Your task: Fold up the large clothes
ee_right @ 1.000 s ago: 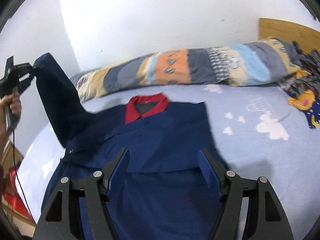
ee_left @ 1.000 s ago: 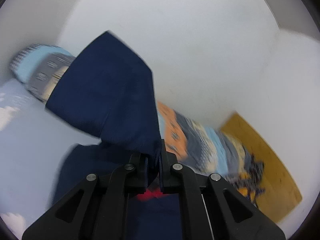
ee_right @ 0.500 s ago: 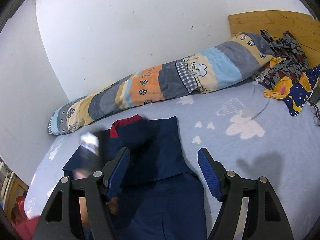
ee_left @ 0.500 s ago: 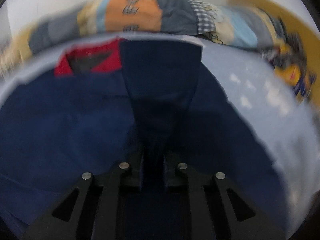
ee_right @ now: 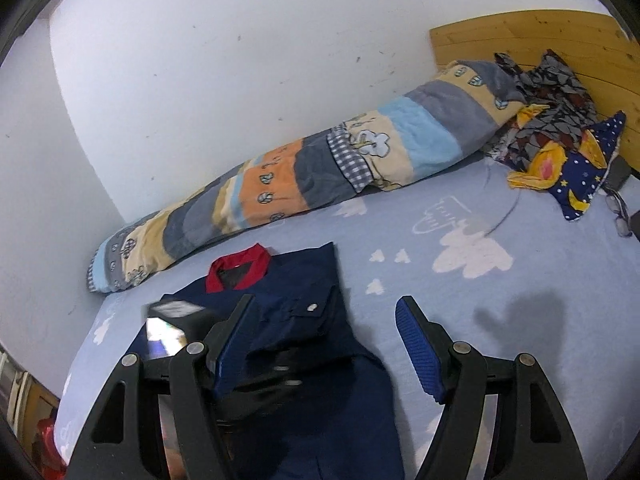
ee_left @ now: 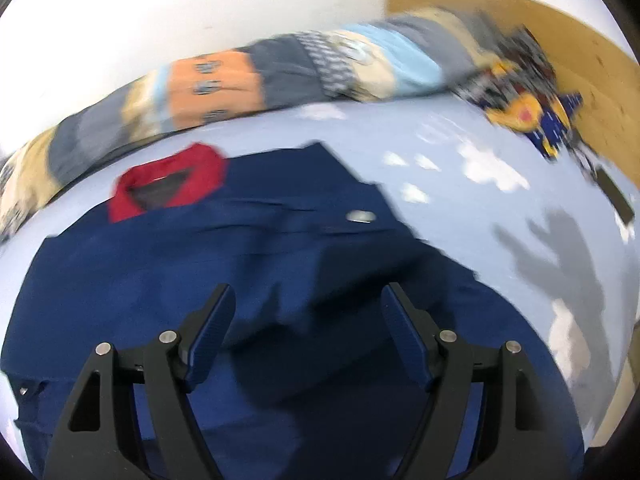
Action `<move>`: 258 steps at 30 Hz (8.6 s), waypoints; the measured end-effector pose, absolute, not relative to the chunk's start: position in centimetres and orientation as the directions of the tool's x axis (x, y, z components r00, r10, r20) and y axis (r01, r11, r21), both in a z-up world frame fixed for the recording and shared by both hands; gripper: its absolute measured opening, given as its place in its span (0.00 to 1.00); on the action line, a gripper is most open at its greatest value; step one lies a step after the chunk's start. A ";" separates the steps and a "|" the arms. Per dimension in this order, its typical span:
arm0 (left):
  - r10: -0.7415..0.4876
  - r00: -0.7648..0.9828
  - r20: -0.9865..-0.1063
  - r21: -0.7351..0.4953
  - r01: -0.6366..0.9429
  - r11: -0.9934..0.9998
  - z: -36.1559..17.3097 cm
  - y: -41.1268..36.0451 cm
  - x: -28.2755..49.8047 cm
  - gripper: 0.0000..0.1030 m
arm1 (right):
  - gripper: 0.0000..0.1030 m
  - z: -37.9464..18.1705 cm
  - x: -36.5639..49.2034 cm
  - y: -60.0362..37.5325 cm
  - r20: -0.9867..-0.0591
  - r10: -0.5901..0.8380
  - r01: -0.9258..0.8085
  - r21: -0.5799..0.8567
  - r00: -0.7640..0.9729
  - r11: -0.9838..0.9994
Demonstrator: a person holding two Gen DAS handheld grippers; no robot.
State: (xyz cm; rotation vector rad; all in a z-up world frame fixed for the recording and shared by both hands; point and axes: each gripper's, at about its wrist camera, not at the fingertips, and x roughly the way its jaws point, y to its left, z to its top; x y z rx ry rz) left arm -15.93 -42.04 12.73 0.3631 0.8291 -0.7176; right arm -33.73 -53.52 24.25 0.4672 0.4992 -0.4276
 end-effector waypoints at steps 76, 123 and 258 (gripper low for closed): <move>-0.103 0.537 -0.837 0.034 0.239 0.970 7.0 -13.9 -32.2 1.00 | 0.95 6.7 -39.9 -35.1 -0.880 -0.189 0.263 -0.077 0.435 0.962; -0.128 0.620 -0.774 -0.033 0.163 0.986 11.0 -7.9 -32.3 0.97 | 0.85 6.9 -47.0 -43.3 -0.830 -0.009 0.473 0.308 0.557 0.825; -0.513 0.471 -0.718 -0.408 0.312 0.858 20.1 -2.4 -30.0 0.17 | 0.09 20.7 -48.1 -43.7 -0.470 0.338 0.141 0.728 0.815 0.671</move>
